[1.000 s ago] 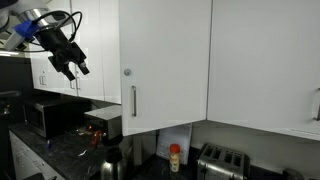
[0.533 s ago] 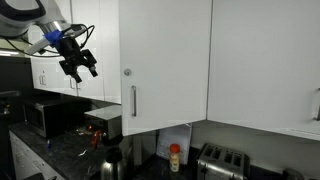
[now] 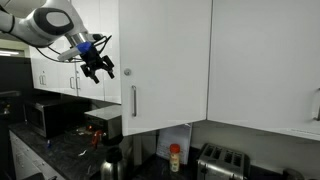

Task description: Open the right cabinet door and take out the sugar bottle, the close the door

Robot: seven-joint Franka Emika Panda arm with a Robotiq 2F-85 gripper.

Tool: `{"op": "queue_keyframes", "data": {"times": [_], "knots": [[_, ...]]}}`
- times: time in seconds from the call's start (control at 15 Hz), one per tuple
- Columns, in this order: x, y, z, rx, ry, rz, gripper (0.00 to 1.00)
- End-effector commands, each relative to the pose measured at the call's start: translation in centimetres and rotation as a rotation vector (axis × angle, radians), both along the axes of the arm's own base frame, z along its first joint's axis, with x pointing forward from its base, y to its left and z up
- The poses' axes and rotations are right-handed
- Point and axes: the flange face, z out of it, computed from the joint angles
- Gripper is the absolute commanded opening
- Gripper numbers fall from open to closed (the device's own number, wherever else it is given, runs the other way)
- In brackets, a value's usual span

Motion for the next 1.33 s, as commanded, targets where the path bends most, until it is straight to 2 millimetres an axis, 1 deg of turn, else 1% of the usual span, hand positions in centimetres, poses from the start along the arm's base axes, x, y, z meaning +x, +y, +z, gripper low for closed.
{"op": "queue_keyframes", "data": {"times": [0.0, 0.2, 0.53, 1.0, 1.27], "knots": [[4.4, -0.5, -0.8, 0.037, -0.006, -0.028, 1.00], [6.8, -1.4, -1.9, 0.059, -0.019, -0.050, 1.00], [10.2, -3.8, -3.7, 0.083, -0.063, -0.060, 1.00], [13.8, -6.3, -5.5, 0.099, -0.109, -0.076, 1.00], [15.6, -7.8, -5.9, 0.107, -0.137, -0.080, 1.00]]}}
